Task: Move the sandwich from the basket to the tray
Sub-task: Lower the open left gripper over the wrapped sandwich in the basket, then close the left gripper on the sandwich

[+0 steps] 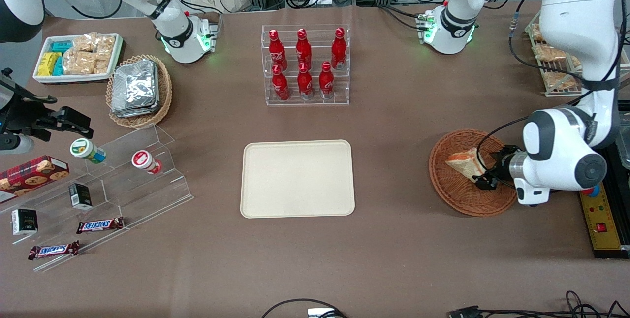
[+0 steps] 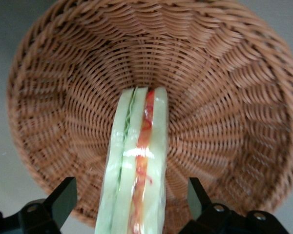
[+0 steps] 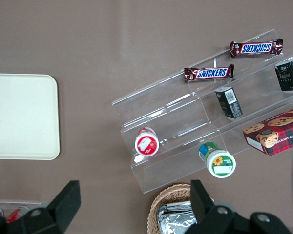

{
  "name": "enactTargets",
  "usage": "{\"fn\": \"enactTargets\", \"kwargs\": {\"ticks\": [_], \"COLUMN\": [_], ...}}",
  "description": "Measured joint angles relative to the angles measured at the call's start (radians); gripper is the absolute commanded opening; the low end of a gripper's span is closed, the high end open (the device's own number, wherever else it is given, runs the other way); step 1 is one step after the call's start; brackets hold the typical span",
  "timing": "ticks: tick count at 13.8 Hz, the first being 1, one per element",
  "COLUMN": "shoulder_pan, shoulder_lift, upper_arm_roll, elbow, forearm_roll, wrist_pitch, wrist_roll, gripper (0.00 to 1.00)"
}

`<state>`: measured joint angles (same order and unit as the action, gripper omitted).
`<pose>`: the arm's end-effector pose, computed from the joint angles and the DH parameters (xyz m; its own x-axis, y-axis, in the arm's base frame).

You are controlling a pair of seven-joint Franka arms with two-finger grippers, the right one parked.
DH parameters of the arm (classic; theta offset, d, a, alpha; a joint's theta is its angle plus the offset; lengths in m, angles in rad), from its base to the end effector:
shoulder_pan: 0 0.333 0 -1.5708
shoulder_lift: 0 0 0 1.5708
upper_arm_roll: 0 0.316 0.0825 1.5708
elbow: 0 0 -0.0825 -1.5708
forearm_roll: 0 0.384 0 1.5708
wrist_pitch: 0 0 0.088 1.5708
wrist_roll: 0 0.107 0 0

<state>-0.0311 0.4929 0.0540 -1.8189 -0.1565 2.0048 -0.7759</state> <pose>0.6133 0.0030 0.2461 0.5921 0.7558 -0.2796 0.7511 -0.6433 -0.1486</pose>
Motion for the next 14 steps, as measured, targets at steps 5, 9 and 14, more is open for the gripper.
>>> {"fn": "enactTargets", "kwargs": {"ticks": [5,9,14], "shoulder_pan": [0.000,-0.006,-0.012], "shoulder_lift": [0.024,0.029,-0.013], "upper_arm_roll": [0.000,-0.006,-0.052], "elbow": [-0.100,-0.104,-0.093], "forearm_roll": [-0.026,-0.036,-0.036], "wrist_pitch": [0.157,0.165,0.141], "wrist_roll": [-0.003,-0.003,0.000], "gripper": [0.93,0.02,0.05]}}
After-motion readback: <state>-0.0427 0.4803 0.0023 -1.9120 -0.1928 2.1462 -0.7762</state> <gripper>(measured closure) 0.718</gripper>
